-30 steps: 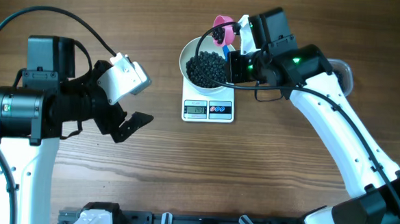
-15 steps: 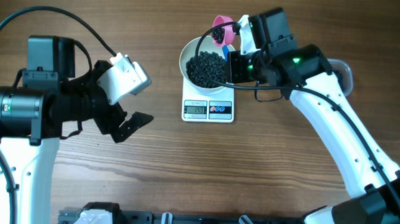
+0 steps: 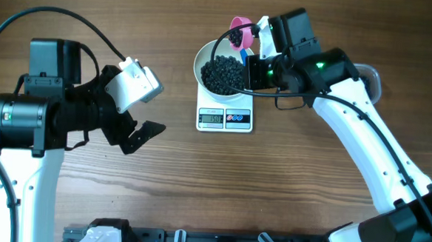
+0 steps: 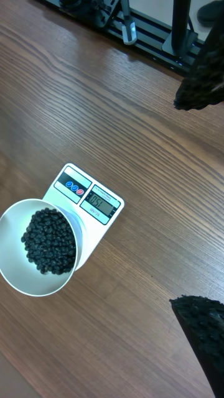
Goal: Scoop item into bowl and weigh 150g on scale
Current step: 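Tilt the scoop slowly with the right gripper, trickling beans into the bowl, then move the scoop right back over the bean tub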
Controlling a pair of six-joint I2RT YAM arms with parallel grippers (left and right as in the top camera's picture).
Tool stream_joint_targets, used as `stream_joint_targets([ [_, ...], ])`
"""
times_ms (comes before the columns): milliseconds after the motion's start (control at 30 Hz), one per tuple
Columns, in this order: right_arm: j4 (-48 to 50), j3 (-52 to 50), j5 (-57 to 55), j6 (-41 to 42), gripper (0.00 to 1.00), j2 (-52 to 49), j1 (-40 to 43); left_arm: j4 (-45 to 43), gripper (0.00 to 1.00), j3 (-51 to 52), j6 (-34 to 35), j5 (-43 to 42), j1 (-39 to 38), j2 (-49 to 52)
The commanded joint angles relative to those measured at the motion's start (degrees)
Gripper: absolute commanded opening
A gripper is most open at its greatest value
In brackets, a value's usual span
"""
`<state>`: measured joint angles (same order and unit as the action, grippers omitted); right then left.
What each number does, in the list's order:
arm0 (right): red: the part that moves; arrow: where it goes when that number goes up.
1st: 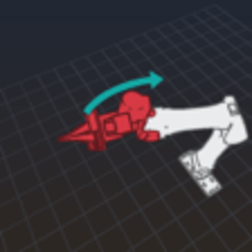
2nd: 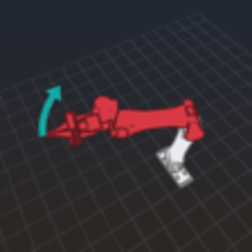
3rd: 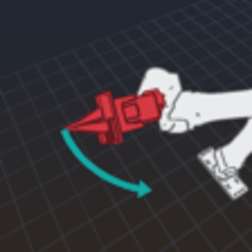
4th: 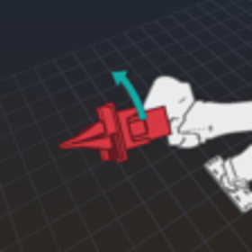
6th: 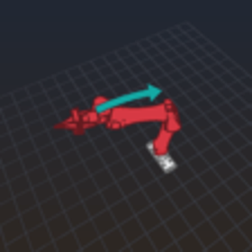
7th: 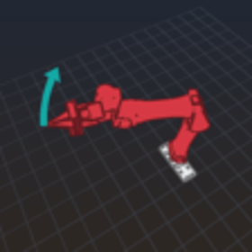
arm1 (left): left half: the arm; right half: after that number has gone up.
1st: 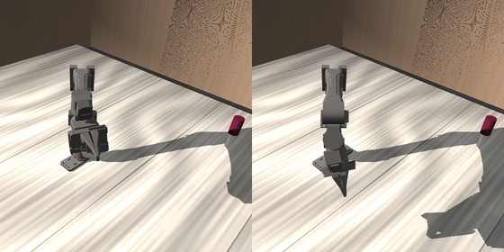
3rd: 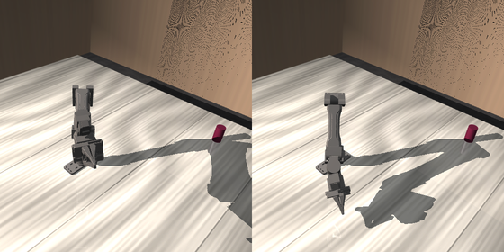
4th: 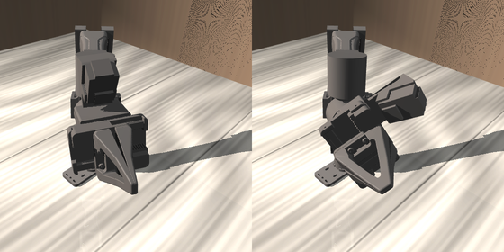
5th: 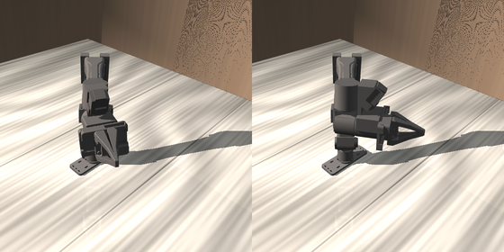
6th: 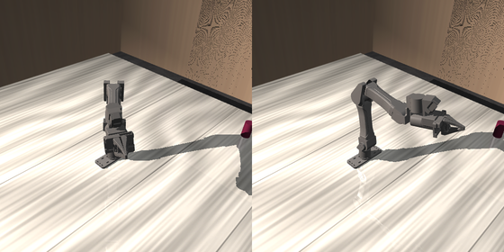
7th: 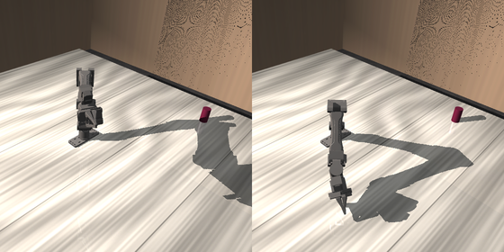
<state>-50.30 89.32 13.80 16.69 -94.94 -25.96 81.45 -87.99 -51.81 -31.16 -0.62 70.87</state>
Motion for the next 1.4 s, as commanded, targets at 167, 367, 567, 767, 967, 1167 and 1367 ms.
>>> stream_joint_targets([
  [167,0.57,-0.09,1.31,1.81,0.04,-0.5,-0.22,0.04,1.0,-0.81,-0.9,0.0,0.42,-0.2],
  [367,2.75,-0.09,1.33,3.06,0.04,-0.5,0.11,0.04,1.0,-0.81,-0.9,0.0,0.42,-0.2],
  [567,3.02,-0.09,2.38,3.43,0.04,-0.5,1.38,0.04,1.0,-0.81,-0.9,0.0,0.42,-0.2],
  [767,3.19,-0.09,2.91,3.45,0.04,-0.5,2.71,0.04,1.0,-0.81,-0.92,0.0,0.42,-0.2],
  [967,3.34,-0.09,4.79,3.41,0.04,-0.5,3.82,0.04,1.0,-0.81,-0.9,0.0,0.42,-0.2],
  [1167,4.04,-0.09,4.76,3.41,0.04,-0.5,4.46,0.04,1.0,-0.81,-0.9,-0.02,0.42,-0.2],
  [1367,4.42,-0.09,5.81,3.15,0.04,-0.5,5.77,0.04,1.0,-0.81,-0.9,0.0,0.42,-0.2],
])
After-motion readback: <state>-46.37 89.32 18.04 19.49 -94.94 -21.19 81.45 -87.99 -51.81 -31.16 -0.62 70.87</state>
